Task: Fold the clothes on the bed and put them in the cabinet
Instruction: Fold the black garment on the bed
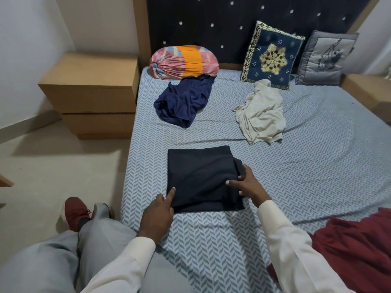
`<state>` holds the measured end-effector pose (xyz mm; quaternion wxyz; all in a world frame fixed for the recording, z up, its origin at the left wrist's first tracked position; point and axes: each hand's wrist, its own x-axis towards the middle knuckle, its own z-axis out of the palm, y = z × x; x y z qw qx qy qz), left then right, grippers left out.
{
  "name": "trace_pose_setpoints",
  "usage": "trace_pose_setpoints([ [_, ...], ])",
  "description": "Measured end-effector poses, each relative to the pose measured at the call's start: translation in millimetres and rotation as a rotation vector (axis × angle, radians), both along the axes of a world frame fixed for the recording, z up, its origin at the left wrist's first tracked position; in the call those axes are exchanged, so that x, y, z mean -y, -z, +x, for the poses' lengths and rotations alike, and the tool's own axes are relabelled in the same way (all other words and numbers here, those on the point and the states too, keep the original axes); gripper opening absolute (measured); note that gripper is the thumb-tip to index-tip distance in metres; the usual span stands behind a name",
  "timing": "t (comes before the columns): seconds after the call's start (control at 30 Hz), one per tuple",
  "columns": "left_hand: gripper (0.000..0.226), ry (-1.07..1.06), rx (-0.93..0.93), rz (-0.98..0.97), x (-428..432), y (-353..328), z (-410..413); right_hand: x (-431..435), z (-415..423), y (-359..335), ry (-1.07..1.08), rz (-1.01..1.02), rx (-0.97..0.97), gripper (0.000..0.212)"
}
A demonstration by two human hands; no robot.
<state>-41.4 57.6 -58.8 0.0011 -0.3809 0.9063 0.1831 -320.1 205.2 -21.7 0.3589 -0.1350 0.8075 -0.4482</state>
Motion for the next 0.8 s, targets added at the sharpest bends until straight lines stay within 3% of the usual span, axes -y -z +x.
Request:
trace_pose_setpoints([
  [0.07, 0.065, -0.006, 0.006, 0.016, 0.2, -0.2, 0.8, -9.3, 5.3, 2.2, -0.064, 0.056, -0.044, 0.102],
  [0.13, 0.064, 0.014, 0.016, 0.036, -0.7, -1.1, 2.2, -19.0, 5.2, 4.3, -0.052, 0.063, -0.061, 0.09],
  [0.3, 0.065, 0.023, 0.003, 0.044, -5.3, -3.4, 2.6, -36.5, 8.9, 2.3, 0.12, 0.016, 0.059, 0.055],
  [0.4, 0.066, -0.015, -0.051, 0.081, -7.6, -0.9, 4.7, -44.7, 16.7, 16.5, 0.215, 0.069, 0.044, 0.046],
  [0.6, 0.065, -0.369, -0.217, 0.4, 0.6, -1.4, -1.0, -48.6, 40.6, 29.7, 0.283, 0.185, -0.145, 0.036],
  [0.7, 0.054, -0.494, -0.234, 0.555, 6.5, -3.5, -11.7, -45.6, 50.4, 22.1, 0.185, 0.198, -0.196, 0.038],
  [0.8, 0.029, -0.496, -0.242, 0.611, 7.5, -3.7, -22.3, -41.3, 51.6, 17.0, 0.067, 0.242, -0.228, 0.032],
])
